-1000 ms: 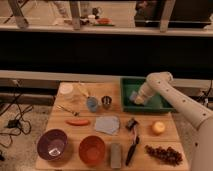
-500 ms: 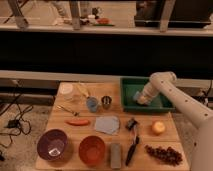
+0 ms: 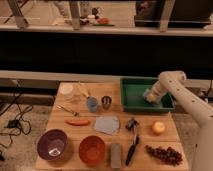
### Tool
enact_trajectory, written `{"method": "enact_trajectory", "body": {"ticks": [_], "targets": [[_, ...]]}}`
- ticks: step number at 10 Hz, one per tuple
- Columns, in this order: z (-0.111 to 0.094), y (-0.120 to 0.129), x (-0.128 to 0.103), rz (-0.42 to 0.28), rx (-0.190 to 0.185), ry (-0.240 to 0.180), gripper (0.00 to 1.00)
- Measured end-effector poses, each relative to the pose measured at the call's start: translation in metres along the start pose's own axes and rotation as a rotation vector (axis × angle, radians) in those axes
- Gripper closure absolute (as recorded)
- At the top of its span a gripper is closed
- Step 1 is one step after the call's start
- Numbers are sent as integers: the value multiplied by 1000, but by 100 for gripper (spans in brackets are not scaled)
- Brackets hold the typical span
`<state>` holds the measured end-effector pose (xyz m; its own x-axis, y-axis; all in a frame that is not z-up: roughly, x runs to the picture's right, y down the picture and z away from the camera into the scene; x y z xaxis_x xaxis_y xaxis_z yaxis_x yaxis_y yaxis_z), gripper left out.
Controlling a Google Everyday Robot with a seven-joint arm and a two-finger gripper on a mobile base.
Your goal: Wipe tray with sponge
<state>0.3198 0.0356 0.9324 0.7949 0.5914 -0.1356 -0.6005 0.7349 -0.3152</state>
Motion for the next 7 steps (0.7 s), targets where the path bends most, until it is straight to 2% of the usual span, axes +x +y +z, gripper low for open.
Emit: {"method": "enact_trajectory", "body": {"ticks": [3, 7], "targets": [[-3, -15, 17, 49, 38, 28, 100], [3, -24, 27, 89, 48, 62, 100]]}}
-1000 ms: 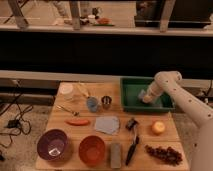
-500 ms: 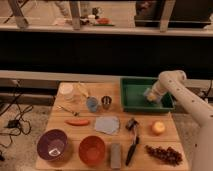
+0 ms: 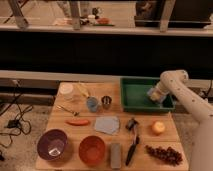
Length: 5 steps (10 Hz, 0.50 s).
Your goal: Wipe tray with sponge
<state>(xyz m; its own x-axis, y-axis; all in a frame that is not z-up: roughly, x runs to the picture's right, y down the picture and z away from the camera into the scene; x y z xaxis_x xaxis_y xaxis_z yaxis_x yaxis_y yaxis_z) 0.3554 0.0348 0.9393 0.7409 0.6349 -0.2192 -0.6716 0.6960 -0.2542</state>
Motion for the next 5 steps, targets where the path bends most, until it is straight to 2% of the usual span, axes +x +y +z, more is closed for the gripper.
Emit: {"method": "enact_trajectory", "body": {"ticks": [5], "targets": [[8, -5, 14, 30, 5, 49, 100]]}}
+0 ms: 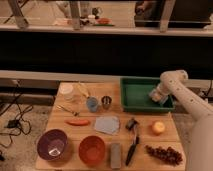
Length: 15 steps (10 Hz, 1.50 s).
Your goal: Wipe tray with sponge
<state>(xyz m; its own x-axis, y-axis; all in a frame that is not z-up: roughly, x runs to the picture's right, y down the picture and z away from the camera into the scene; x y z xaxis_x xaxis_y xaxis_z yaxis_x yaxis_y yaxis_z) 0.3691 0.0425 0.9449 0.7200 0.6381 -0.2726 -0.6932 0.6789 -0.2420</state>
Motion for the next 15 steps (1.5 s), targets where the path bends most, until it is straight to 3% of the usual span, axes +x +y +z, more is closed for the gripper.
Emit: {"method": "enact_trajectory", "body": {"ticks": [7, 12, 15], "targets": [[6, 0, 3, 1, -7, 24, 100], [21, -7, -35, -49, -9, 11, 100], [31, -28, -55, -68, 13, 16, 100]]}}
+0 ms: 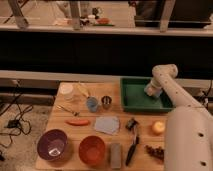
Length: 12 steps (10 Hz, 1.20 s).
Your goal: Wipe tray with sponge
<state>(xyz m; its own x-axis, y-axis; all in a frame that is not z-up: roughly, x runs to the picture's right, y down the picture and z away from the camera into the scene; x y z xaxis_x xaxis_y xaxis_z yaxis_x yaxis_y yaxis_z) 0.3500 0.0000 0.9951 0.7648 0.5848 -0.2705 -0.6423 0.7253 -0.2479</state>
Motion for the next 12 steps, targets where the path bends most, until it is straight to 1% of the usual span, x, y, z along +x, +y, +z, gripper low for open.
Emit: {"method": "enact_trajectory", "body": {"ticks": [2, 3, 4, 5, 7, 9, 10, 11, 12], "targets": [[5, -11, 0, 5, 15, 7, 100], [7, -17, 4, 6, 24, 15, 100], [7, -17, 4, 3, 23, 17, 100], [8, -7, 3, -3, 11, 9, 100], [7, 7, 2, -16, -2, -3, 100], [5, 32, -22, -52, -30, -43, 100], [5, 40, -31, -65, -38, -57, 100], [6, 49, -49, -97, -48, -81, 100], [7, 53, -62, -117, -52, -96, 100]]}}
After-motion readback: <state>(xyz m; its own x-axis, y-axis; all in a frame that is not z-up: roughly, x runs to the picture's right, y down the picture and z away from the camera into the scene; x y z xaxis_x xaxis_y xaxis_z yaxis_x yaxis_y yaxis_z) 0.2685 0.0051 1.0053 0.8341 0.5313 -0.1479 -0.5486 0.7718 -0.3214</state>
